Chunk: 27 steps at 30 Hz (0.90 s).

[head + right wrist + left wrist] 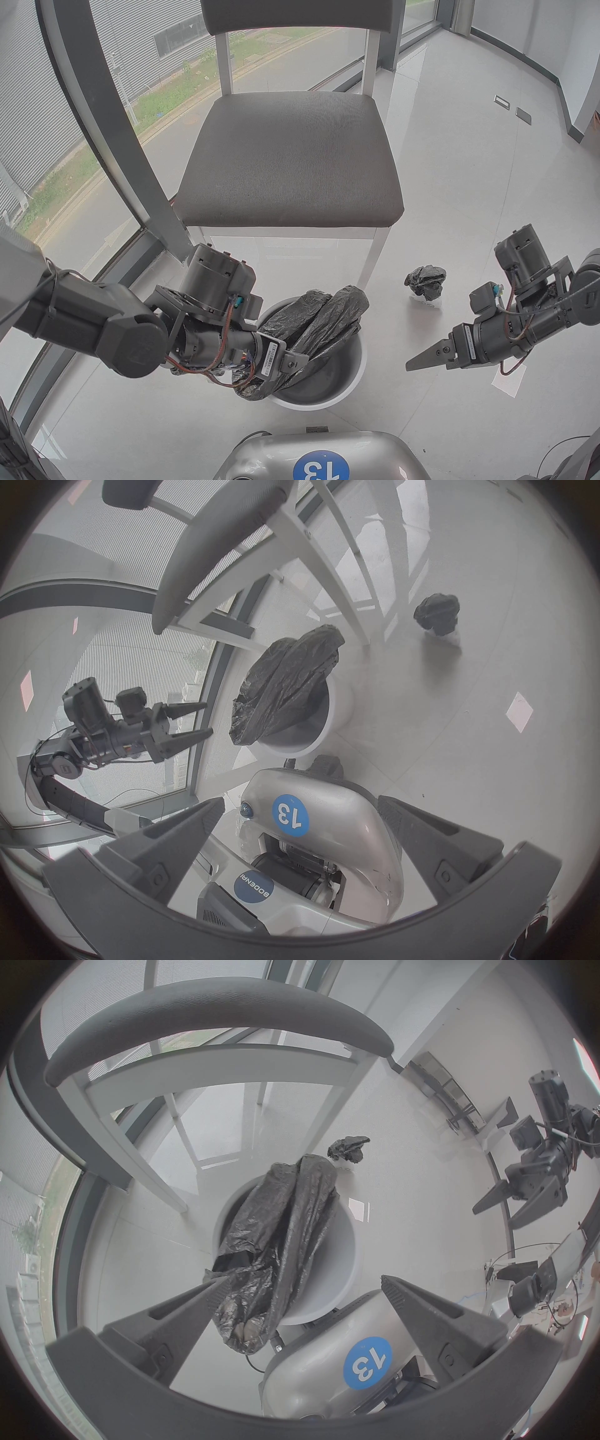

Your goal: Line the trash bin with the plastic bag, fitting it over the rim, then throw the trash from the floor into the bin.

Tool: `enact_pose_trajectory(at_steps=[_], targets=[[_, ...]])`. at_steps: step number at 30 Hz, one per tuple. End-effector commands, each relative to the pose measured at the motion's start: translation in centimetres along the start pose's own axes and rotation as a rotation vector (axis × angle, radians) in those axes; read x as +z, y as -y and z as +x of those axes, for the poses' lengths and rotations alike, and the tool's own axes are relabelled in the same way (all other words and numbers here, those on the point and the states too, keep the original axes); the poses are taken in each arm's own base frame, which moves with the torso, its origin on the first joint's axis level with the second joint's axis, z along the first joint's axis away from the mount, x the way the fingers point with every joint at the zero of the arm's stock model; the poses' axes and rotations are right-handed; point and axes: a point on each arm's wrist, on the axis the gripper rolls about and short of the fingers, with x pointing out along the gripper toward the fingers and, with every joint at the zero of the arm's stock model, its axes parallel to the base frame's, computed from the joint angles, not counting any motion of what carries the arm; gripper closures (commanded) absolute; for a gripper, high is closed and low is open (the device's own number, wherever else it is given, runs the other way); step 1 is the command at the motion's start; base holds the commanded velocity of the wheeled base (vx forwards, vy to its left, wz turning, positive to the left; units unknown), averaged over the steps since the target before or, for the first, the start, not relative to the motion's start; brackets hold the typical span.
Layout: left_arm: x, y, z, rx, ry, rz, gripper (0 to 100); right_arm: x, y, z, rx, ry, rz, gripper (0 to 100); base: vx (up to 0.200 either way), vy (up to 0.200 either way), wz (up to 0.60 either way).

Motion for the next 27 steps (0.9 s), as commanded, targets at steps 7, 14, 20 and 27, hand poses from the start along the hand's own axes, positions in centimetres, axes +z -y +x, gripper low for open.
enact_pose_trajectory(at_steps=[7, 14, 20, 27], targets=[[-2.4, 0.3, 1.8, -0.026, -0.015, 0.019, 0, -0.9, -0.3, -1.9, 0.012, 0.046, 0.013, 0, 0.000, 0.000, 0.00], [-3.0, 1.5, 5.1, -0.057, -0.017, 0.047, 0, -1.0, -0.6, -3.4, 0.027, 0.096, 0.030, 0, 0.000, 0.000, 0.00], [-3.5, 2.7, 6.0, -0.081, -0.043, 0.071, 0, -1.1, -0.4, -3.7, 0.025, 0.103, 0.035, 0, 0.000, 0.000, 0.00], [-3.3, 3.0, 8.0, -0.083, -0.027, 0.064, 0, -0.9, -0.5, -3.6, 0.026, 0.107, 0.034, 0, 0.000, 0.000, 0.00]])
